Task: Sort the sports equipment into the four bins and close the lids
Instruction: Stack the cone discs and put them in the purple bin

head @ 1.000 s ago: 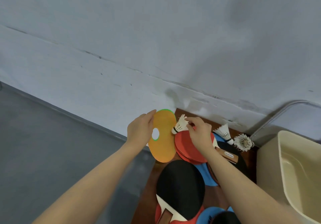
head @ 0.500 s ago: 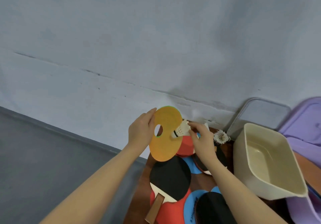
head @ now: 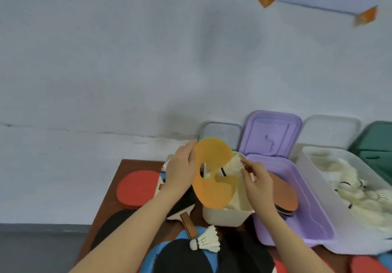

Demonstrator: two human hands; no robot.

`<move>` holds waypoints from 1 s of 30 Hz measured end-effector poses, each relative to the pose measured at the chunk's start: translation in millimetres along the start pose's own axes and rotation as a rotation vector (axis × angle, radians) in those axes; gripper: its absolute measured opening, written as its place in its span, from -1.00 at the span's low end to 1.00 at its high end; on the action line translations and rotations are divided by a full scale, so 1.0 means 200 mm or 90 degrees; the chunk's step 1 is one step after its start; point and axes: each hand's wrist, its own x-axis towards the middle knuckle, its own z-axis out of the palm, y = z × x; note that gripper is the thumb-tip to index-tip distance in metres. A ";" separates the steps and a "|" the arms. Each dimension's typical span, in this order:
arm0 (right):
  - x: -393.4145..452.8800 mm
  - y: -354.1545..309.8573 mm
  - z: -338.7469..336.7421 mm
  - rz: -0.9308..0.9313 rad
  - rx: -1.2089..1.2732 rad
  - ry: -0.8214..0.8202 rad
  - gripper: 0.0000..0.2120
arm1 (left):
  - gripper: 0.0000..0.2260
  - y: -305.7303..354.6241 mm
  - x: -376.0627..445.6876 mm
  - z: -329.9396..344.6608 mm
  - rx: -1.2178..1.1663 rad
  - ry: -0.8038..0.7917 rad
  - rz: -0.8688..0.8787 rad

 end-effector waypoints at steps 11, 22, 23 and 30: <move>0.28 0.50 -0.84 0.019 -0.014 0.046 -0.69 | -0.73 0.41 0.06 1.00 -0.016 -0.023 -0.076; 0.43 0.83 -1.23 -0.024 -0.130 0.112 -0.77 | -0.65 0.42 -0.06 1.42 0.394 -0.236 -0.061; 0.45 0.84 -1.25 -0.018 -0.138 0.139 -0.78 | -0.66 0.45 -0.06 1.45 0.367 -0.237 -0.035; 0.66 1.00 -1.33 0.054 -0.210 0.087 -0.74 | -0.58 0.72 -0.03 1.65 0.283 -0.333 0.121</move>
